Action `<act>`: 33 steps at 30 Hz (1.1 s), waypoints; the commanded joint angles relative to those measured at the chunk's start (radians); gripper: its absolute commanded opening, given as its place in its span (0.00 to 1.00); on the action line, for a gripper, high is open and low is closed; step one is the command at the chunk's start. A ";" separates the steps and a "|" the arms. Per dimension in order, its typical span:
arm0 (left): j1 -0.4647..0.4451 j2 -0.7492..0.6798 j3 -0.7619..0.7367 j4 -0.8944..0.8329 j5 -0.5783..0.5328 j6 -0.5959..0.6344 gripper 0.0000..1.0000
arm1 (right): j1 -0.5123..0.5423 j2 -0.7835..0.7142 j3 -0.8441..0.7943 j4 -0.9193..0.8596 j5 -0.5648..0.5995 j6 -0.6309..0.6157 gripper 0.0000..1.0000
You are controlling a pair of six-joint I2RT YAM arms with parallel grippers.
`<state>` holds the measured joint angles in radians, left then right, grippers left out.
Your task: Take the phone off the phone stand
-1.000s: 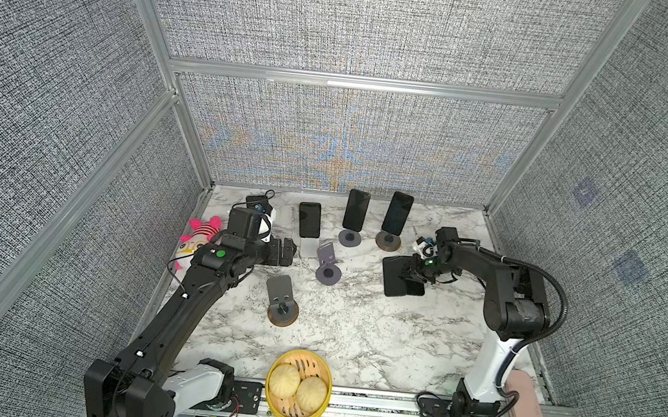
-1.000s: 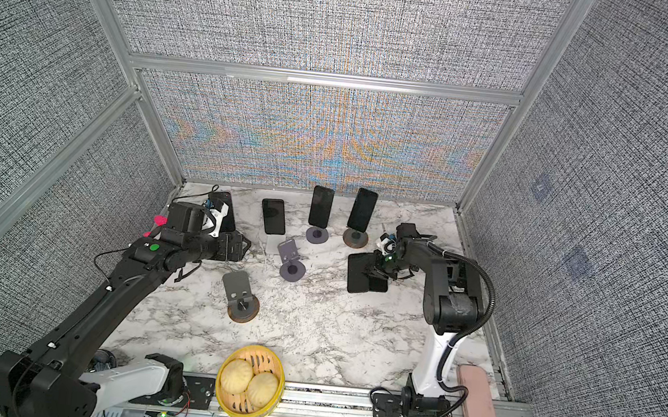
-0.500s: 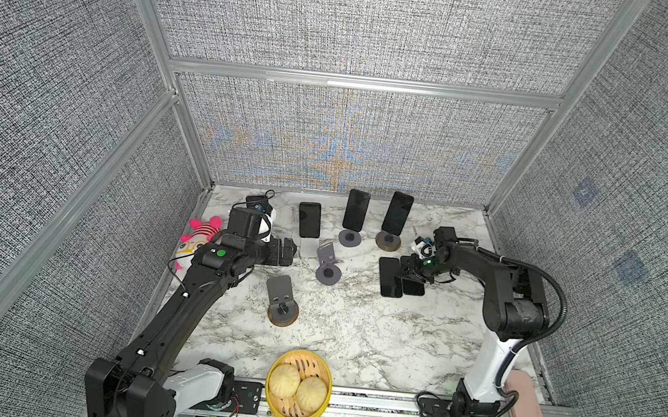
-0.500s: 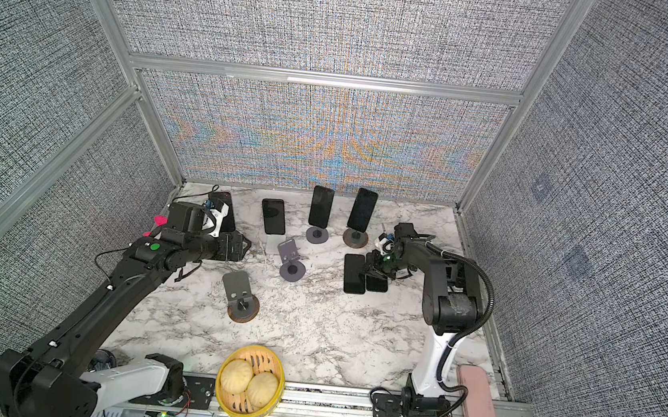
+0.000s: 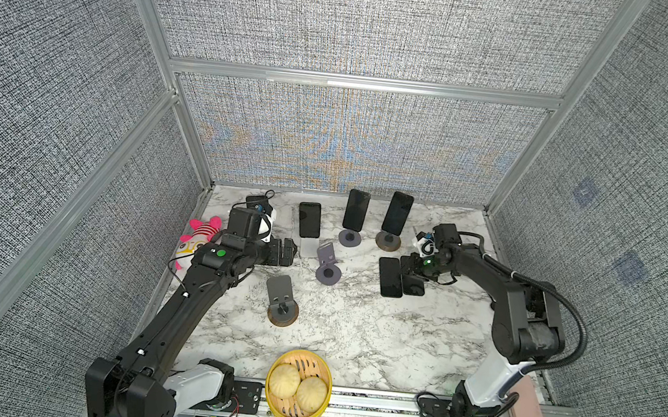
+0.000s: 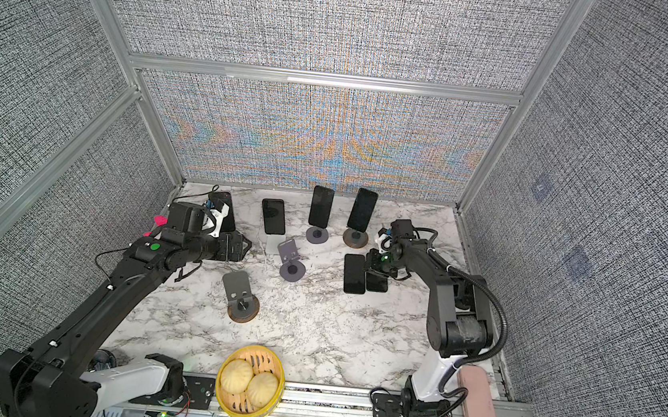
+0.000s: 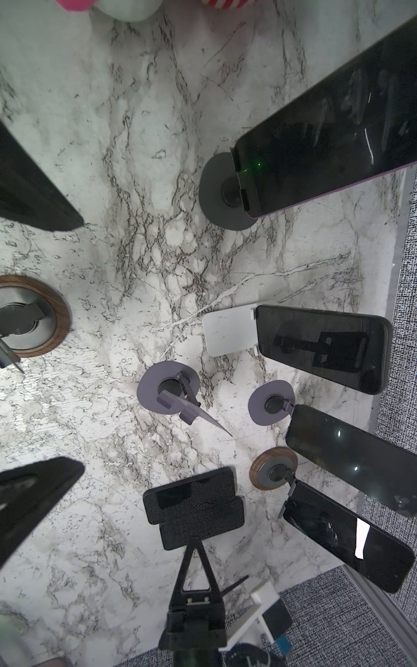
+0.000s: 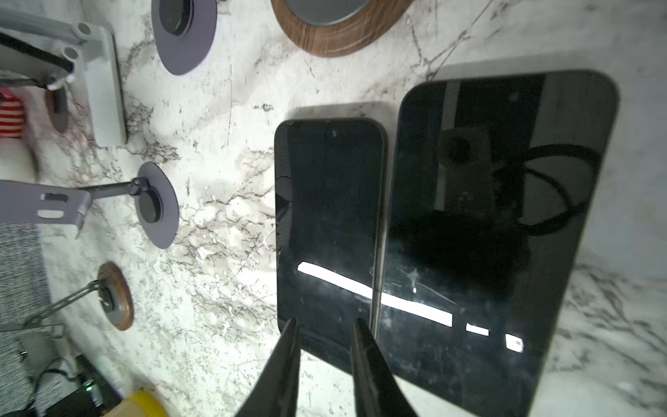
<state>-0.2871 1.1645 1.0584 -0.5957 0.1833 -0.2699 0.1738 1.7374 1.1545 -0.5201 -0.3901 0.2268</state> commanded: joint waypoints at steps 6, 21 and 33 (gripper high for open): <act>0.002 -0.005 -0.003 0.029 0.008 -0.004 0.99 | 0.187 -0.164 -0.109 -0.117 0.355 0.155 0.27; 0.007 0.008 -0.008 0.039 0.033 -0.008 0.99 | 0.294 -0.050 -0.130 -0.050 0.363 0.314 0.24; 0.011 0.012 -0.008 0.043 0.038 -0.009 0.99 | 0.293 0.047 -0.067 -0.035 0.404 0.302 0.23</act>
<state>-0.2787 1.1759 1.0508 -0.5701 0.2123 -0.2810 0.4660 1.7725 1.0729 -0.5598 -0.0143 0.5343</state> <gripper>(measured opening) 0.987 0.227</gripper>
